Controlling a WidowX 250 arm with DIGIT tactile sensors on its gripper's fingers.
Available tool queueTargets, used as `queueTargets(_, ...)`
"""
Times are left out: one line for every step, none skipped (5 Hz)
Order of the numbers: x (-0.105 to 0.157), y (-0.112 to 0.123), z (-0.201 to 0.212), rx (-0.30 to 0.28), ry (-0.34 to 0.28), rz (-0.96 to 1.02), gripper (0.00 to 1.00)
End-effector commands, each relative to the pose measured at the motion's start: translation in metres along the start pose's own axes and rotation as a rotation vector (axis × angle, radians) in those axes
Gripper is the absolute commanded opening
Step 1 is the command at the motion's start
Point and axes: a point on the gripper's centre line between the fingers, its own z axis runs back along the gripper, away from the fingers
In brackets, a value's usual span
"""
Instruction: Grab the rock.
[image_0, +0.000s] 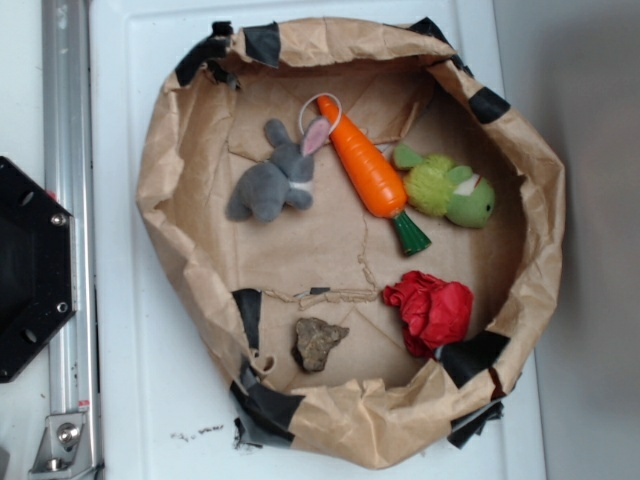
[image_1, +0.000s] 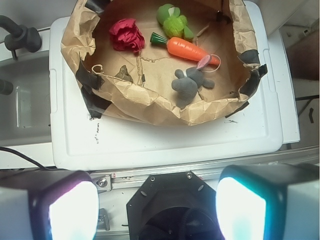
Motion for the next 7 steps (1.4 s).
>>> queueTargets(0.0,0.0,0.0,0.0,0.0,0.0,1.0)
queueTargets(0.041,0.002,-0.05,-0.058,0.084,0.156,1.0)
queueTargets(0.07,0.009,-0.068,-0.082,0.074,0.317,1.0)
queueTargets(0.093,0.016,-0.101,-0.115,0.087,0.561,1.0)
queueTargets(0.097,0.005,-0.131,-0.159,0.089,0.607,1.0)
queueTargets(0.114,-0.018,-0.176,-0.234,0.08,0.585,1.0)
queueTargets(0.117,-0.049,-0.198,-0.269,0.131,0.538,1.0)
